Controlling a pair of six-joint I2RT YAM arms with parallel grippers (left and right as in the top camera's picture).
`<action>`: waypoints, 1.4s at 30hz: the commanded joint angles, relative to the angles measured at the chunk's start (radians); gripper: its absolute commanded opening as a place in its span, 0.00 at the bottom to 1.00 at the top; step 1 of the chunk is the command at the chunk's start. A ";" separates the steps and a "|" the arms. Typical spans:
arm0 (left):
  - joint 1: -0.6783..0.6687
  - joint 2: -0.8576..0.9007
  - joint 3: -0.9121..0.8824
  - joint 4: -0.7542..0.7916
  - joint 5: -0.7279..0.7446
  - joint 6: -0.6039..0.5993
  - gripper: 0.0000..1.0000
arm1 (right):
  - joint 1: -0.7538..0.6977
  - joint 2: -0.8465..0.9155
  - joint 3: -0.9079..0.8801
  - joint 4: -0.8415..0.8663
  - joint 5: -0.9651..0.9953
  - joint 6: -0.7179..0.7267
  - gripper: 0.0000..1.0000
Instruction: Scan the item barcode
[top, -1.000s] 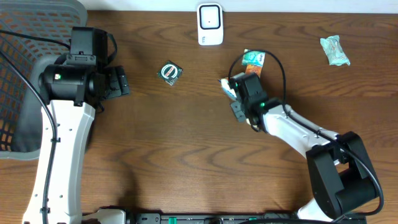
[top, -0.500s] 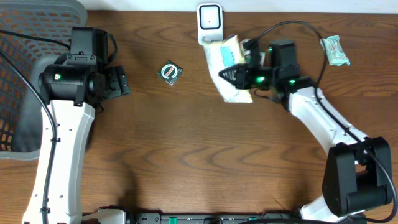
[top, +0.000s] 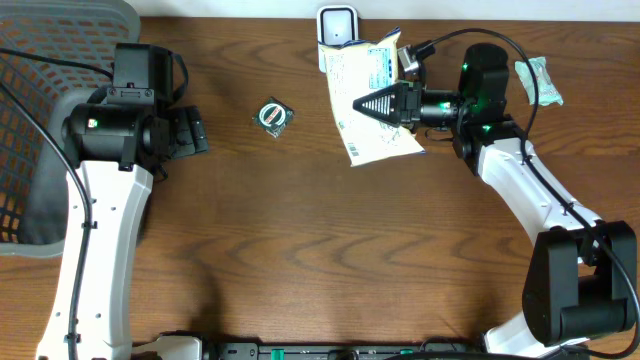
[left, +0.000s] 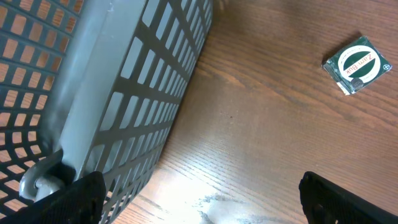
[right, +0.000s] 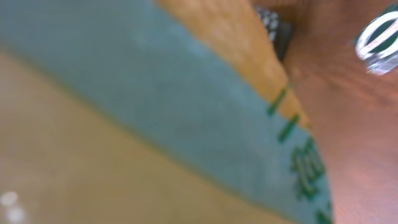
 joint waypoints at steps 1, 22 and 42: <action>0.005 -0.007 0.009 -0.004 -0.017 -0.006 0.98 | -0.006 -0.027 0.019 0.050 -0.138 0.146 0.01; 0.005 -0.007 0.009 -0.004 -0.017 -0.006 0.98 | 0.006 -0.027 0.019 0.122 -0.115 0.098 0.01; 0.005 -0.007 0.009 -0.004 -0.017 -0.006 0.98 | 0.221 -0.027 0.051 -0.258 0.867 -0.583 0.02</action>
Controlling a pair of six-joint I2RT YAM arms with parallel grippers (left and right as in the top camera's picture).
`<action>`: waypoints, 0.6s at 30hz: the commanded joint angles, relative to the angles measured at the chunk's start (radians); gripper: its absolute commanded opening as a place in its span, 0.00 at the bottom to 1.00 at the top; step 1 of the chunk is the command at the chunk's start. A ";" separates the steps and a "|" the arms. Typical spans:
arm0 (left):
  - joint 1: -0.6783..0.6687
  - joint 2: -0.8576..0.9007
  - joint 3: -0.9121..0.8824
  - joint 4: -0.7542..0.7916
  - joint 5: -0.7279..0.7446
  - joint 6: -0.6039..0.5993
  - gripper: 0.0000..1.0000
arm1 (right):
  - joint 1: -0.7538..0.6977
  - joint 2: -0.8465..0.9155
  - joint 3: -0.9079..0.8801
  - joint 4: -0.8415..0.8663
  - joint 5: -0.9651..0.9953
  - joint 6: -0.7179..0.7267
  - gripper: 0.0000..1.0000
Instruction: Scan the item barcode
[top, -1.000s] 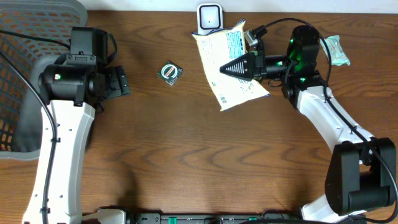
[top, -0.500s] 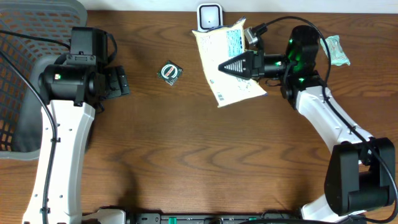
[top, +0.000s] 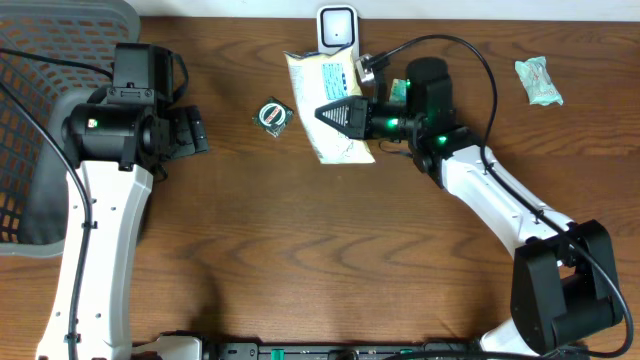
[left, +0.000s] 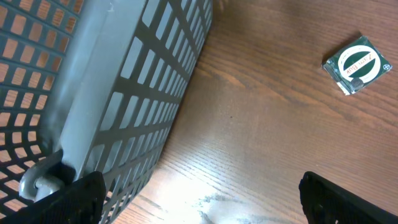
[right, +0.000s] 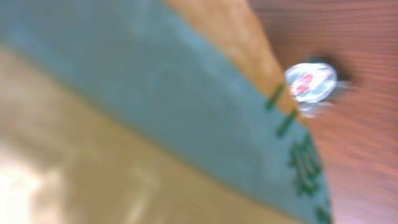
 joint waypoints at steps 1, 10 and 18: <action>0.005 -0.007 0.009 -0.004 -0.017 -0.006 0.98 | 0.021 -0.027 0.072 -0.126 0.400 -0.254 0.02; 0.005 -0.007 0.009 -0.004 -0.017 -0.006 0.98 | 0.122 -0.017 0.209 -0.238 1.072 -0.690 0.01; 0.005 -0.007 0.009 -0.004 -0.017 -0.006 0.98 | 0.140 0.130 0.232 0.043 1.149 -0.938 0.01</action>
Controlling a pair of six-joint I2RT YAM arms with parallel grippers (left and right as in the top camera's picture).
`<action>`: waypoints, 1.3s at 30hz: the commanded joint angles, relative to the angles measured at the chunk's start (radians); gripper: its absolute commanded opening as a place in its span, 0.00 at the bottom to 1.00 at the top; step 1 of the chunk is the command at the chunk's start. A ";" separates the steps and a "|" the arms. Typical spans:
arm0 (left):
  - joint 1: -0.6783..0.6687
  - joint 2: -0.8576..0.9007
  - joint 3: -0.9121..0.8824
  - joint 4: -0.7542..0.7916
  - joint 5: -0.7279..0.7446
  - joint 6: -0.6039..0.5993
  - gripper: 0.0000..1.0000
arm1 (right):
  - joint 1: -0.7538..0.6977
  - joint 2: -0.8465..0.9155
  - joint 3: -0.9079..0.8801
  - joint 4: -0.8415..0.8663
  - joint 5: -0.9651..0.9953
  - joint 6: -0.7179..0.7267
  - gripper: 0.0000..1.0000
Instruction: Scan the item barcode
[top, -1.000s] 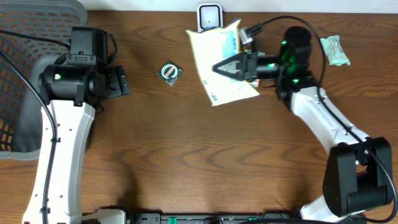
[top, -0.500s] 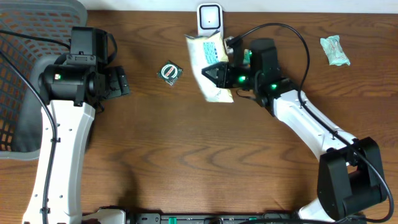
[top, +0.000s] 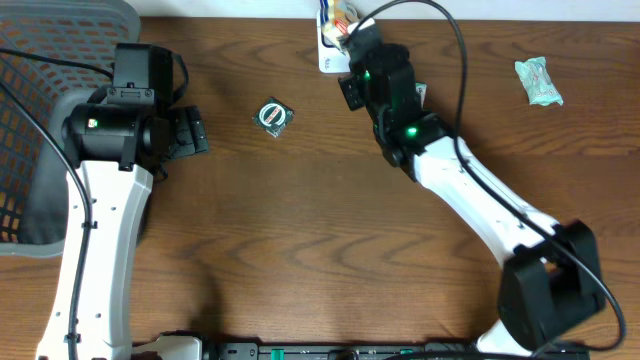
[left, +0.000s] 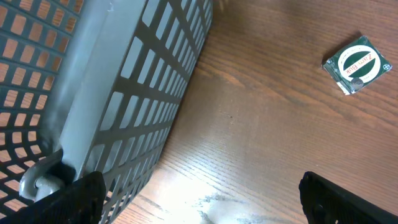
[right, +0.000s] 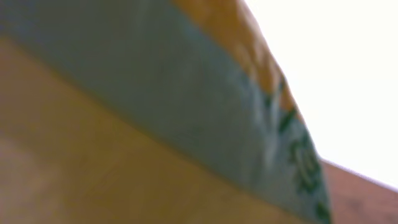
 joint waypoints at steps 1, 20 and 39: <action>0.005 -0.007 0.009 -0.004 -0.017 -0.006 0.98 | 0.001 0.098 0.055 0.089 0.126 -0.147 0.01; 0.005 -0.007 0.009 -0.004 -0.017 -0.006 0.98 | -0.001 0.666 0.724 0.131 0.145 -0.434 0.01; 0.005 -0.007 0.009 -0.004 -0.017 -0.006 0.98 | -0.002 0.672 0.723 0.003 -0.089 -0.638 0.01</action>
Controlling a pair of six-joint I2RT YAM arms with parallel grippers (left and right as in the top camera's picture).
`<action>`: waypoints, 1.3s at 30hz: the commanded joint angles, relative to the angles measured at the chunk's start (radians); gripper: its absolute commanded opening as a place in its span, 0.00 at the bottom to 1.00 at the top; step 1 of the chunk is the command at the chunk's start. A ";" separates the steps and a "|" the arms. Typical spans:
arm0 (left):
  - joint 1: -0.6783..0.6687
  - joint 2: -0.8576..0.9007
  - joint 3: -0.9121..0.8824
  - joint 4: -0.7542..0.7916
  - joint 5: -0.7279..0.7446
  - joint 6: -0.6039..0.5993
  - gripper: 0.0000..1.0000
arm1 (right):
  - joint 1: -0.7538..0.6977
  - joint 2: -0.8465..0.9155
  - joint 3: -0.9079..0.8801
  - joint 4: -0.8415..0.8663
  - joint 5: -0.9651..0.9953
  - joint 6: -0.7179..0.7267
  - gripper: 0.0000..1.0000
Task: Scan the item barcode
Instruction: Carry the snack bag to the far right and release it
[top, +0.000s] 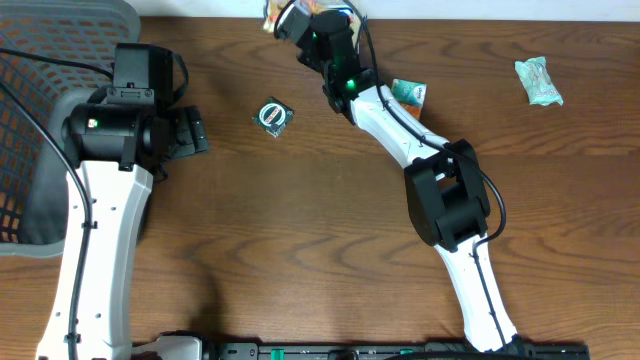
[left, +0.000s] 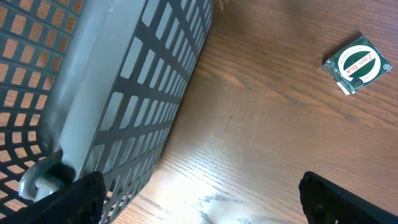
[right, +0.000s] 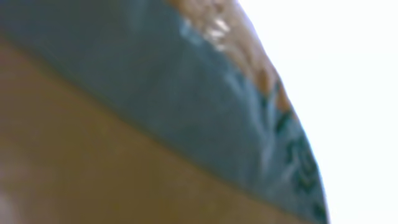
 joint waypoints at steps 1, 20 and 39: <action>0.005 -0.007 0.009 -0.003 -0.017 -0.006 0.98 | -0.001 -0.007 0.028 0.010 -0.031 -0.050 0.01; 0.005 -0.007 0.009 -0.003 -0.017 -0.006 0.98 | -0.205 -0.214 0.028 -0.267 0.272 0.383 0.01; 0.005 -0.007 0.009 -0.003 -0.017 -0.006 0.98 | -0.610 -0.214 0.005 -0.795 0.179 0.617 0.74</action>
